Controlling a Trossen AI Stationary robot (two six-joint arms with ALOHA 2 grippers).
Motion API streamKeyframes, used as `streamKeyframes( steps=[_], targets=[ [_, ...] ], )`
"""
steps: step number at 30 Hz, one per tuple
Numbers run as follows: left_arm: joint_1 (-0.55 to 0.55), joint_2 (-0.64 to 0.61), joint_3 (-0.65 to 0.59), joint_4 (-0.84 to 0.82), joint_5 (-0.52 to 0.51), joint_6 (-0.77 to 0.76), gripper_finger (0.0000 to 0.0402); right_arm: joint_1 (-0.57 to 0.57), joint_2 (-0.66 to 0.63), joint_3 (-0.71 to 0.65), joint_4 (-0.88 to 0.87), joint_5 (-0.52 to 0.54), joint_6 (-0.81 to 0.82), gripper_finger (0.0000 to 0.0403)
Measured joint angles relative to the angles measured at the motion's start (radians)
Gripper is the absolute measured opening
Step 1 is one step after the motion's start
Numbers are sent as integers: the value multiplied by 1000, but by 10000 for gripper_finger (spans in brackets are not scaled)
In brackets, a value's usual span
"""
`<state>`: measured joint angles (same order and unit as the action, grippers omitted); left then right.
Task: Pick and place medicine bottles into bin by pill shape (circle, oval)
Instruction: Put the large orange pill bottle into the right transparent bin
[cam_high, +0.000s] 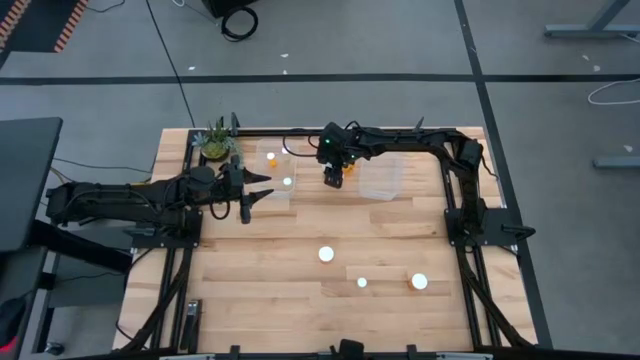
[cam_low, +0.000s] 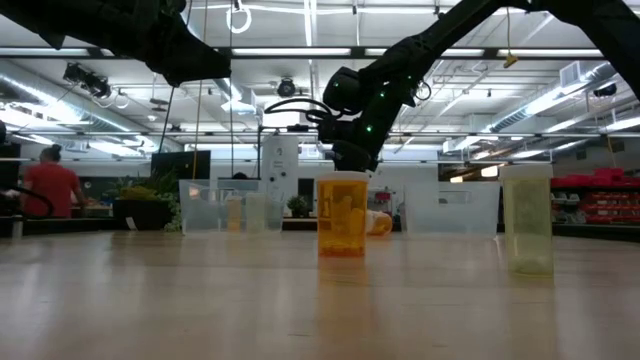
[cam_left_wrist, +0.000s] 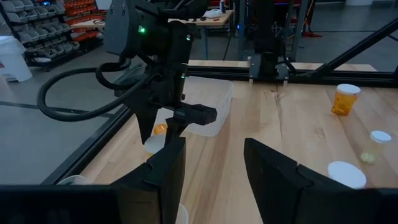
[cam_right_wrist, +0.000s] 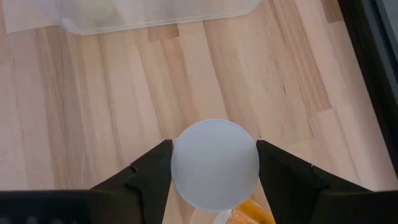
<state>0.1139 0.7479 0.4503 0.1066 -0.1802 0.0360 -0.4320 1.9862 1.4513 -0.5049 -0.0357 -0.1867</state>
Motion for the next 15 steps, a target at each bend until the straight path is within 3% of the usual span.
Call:
streamKeyframes(
  steps=[10,15],
  targets=[
    [0,0,0,-17,0,0,172,-5,2,44,-21,10,-65,226],
    [0,0,0,-17,0,0,172,-11,2,125,-125,11,-67,227]
  ],
)
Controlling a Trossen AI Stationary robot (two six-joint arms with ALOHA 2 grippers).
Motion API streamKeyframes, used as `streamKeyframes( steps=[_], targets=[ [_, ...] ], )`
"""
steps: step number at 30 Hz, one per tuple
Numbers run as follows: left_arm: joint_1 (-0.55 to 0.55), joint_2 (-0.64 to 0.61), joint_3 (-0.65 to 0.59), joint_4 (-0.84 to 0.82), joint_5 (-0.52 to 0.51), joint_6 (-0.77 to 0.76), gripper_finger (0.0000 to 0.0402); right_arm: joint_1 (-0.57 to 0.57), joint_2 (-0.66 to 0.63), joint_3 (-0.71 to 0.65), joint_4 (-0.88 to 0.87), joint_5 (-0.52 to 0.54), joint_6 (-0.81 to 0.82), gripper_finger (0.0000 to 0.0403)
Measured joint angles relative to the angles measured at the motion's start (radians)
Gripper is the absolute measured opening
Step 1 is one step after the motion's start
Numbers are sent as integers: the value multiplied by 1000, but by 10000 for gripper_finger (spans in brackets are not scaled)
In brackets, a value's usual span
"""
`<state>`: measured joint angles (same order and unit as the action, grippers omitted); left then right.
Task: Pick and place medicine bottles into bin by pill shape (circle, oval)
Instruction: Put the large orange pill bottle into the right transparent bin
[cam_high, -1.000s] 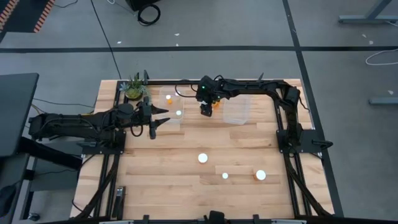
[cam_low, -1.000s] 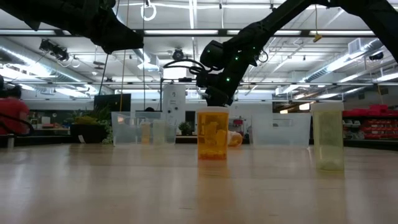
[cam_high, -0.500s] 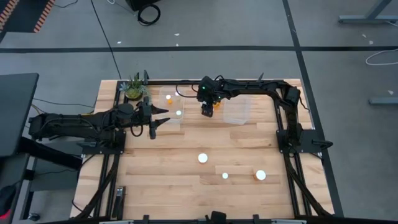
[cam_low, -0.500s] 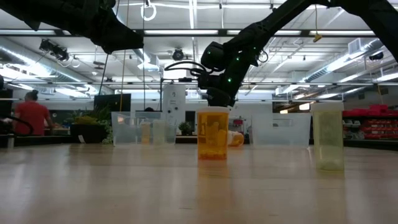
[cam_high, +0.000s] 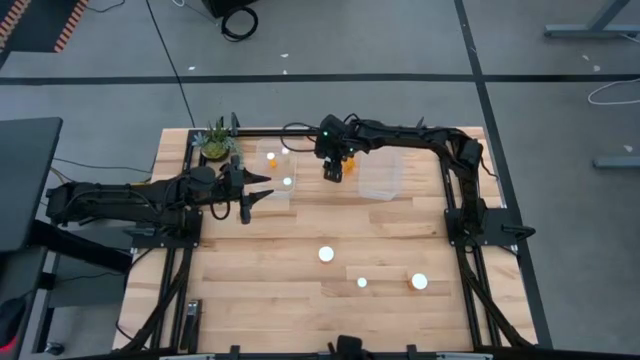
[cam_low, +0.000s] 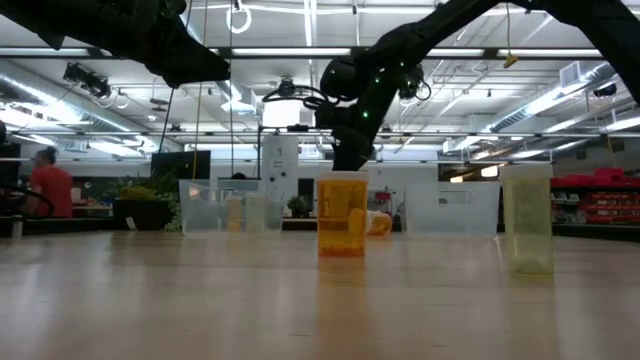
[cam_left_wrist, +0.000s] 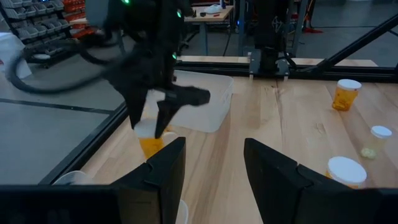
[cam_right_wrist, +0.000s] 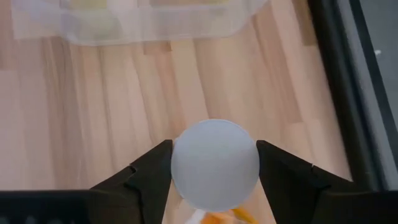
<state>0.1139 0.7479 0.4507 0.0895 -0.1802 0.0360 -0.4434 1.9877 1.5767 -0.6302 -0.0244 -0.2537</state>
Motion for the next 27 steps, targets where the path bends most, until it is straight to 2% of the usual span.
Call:
streamKeyframes(
  steps=[7,16,27],
  targets=[
    [0,0,0,-7,0,0,172,-15,-1,106,-170,1,26,227],
    [0,0,0,-9,0,0,172,-19,-12,136,-307,4,53,227],
    [0,0,0,-9,0,0,172,-18,-185,135,-397,61,152,227]
  ],
)
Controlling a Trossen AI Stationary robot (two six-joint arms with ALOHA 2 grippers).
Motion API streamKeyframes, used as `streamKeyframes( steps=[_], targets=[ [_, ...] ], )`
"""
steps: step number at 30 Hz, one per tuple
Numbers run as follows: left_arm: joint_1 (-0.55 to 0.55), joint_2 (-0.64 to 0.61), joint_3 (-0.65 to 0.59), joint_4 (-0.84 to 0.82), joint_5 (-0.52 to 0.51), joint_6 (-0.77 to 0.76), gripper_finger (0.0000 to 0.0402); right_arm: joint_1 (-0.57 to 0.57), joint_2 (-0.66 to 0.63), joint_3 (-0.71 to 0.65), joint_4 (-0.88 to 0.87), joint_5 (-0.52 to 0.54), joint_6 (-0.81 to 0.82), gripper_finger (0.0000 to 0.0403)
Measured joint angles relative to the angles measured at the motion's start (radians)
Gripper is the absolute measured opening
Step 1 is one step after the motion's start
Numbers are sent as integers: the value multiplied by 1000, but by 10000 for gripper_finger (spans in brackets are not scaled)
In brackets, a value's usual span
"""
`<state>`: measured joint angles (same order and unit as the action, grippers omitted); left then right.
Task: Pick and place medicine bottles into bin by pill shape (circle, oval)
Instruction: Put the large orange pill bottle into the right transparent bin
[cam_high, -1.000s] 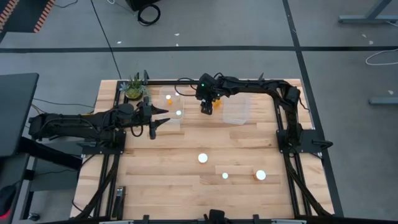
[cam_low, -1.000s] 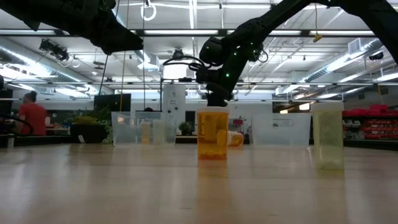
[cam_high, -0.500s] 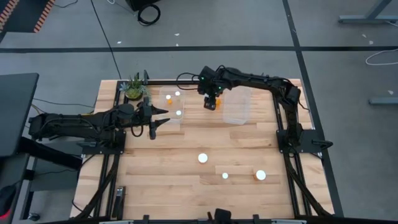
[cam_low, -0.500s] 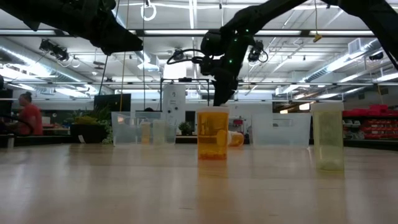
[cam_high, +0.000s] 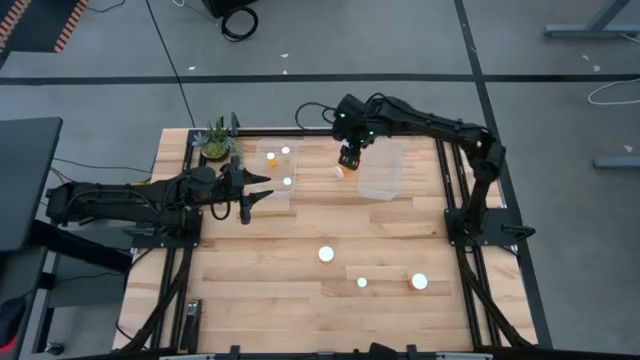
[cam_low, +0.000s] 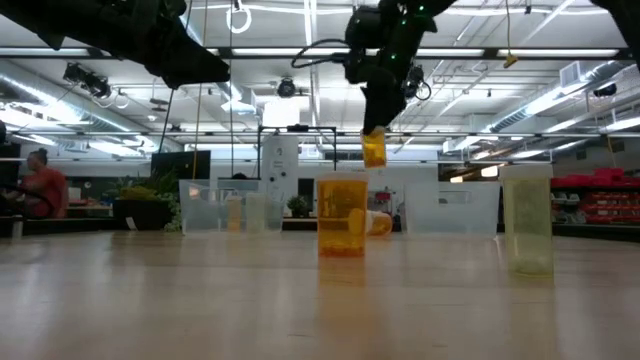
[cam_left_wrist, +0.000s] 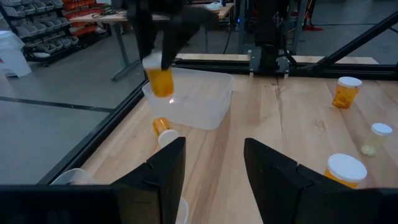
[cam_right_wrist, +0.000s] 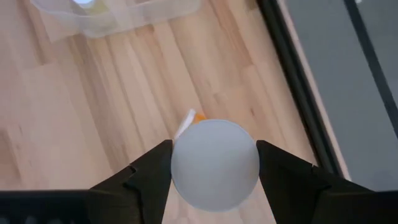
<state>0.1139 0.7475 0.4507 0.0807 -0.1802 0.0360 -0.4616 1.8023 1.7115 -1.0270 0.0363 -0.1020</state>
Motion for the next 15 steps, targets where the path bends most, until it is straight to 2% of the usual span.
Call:
streamKeyframes(
  steps=[5,15],
  targets=[
    [0,0,0,-2,0,0,172,-1,-85,-102,12,47,31,227],
    [0,0,0,3,0,0,172,-71,-309,-544,304,102,79,227]
  ],
)
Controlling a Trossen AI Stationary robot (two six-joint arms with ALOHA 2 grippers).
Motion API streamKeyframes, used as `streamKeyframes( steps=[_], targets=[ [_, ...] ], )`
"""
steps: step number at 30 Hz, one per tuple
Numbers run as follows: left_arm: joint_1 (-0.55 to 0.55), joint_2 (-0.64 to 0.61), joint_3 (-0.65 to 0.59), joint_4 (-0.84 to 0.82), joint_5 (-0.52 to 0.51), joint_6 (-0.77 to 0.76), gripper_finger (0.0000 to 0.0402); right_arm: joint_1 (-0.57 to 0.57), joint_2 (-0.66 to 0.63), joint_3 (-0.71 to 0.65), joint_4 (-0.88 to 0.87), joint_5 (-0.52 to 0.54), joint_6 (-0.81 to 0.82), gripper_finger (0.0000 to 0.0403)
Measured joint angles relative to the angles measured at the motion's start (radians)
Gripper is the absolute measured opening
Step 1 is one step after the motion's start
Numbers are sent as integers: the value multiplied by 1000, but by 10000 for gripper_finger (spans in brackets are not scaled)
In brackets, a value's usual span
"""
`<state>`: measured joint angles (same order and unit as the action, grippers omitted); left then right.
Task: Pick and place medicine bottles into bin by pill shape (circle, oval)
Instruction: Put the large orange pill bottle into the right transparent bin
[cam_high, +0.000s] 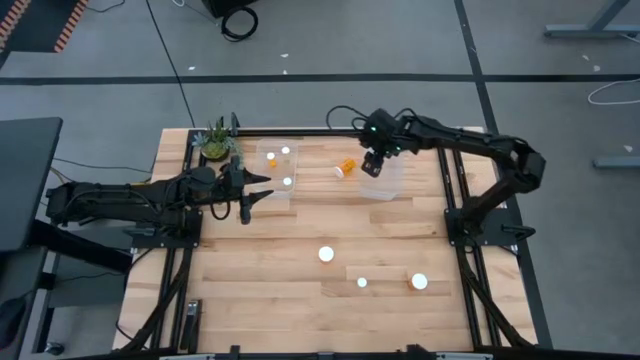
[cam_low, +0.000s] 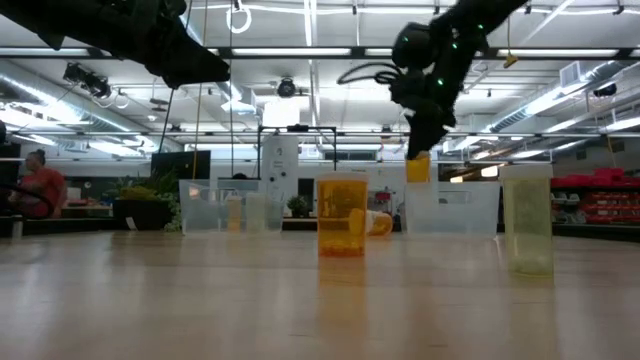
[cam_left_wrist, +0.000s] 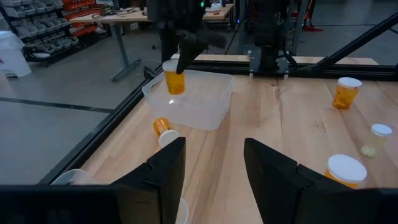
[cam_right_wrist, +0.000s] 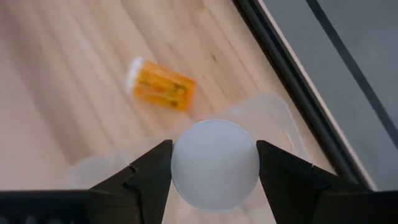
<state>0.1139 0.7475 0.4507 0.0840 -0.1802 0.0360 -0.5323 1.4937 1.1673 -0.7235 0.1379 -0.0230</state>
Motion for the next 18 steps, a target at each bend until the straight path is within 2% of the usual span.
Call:
streamKeyframes(
  steps=[7,12,18],
  targets=[
    [0,0,0,1,0,0,172,-111,-3,-193,170,-4,31,227],
    [0,0,0,1,0,0,172,-163,31,-222,173,3,86,227],
    [0,0,0,1,0,0,172,-166,35,-223,171,3,112,228]
  ],
)
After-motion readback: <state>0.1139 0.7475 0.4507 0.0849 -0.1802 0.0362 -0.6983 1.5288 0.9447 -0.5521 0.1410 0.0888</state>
